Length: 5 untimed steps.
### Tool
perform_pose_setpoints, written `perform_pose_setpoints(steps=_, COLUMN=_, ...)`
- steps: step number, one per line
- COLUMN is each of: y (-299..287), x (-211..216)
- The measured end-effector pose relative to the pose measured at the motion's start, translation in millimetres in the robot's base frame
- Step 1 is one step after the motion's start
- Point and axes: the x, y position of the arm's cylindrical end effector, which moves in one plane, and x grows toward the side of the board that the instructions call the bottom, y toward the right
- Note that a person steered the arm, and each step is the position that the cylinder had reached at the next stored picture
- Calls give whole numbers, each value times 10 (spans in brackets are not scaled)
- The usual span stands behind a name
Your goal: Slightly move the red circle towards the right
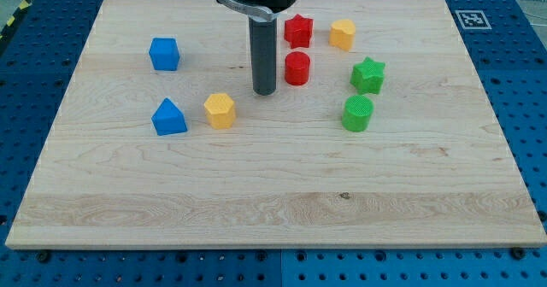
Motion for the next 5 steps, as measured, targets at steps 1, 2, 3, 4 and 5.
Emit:
perform_pose_setpoints(steps=1, y=72, x=-11)
perform_pose_setpoints(steps=2, y=108, x=-40)
perform_pose_setpoints(steps=3, y=118, x=-67)
perform_pose_setpoints(steps=4, y=118, x=-139)
perform_pose_setpoints(steps=5, y=118, x=-201)
